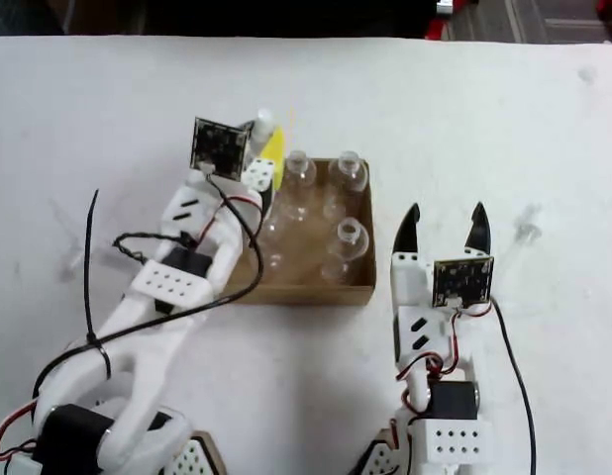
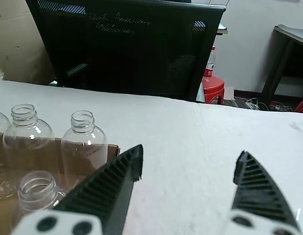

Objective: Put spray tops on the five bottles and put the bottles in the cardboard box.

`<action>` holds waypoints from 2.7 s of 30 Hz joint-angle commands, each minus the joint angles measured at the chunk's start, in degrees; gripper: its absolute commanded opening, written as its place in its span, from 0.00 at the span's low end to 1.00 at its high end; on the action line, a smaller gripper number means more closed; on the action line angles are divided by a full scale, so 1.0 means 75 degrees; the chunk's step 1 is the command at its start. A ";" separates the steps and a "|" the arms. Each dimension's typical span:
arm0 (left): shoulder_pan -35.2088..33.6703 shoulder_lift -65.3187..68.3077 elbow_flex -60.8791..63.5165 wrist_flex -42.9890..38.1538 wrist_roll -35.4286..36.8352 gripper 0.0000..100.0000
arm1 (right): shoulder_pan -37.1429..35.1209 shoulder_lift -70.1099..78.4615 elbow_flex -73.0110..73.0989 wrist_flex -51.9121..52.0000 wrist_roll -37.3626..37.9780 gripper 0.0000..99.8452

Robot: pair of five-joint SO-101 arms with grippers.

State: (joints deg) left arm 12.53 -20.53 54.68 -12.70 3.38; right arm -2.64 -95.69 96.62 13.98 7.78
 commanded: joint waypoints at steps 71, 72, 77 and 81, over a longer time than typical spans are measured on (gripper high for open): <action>-0.0369 -0.0486 0.1348 -0.1571 0.1500 0.12 | -0.0041 0.0018 0.0070 -0.0182 0.0094 0.27; -0.0369 -0.0791 0.1348 -0.1278 0.1500 0.12 | -0.0041 0.0018 0.0070 -0.0182 0.0094 0.27; -0.0369 -0.1963 0.1348 -0.0082 0.1500 0.12 | -0.0041 0.0018 0.0070 -0.0182 0.0094 0.27; -0.0322 -0.2174 0.1325 0.0434 0.1430 0.12 | -0.0041 0.0018 0.0070 -0.0182 0.0094 0.27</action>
State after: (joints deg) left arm 10.33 -33.54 64.79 -11.82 13.93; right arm -2.64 -95.69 96.62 13.98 7.78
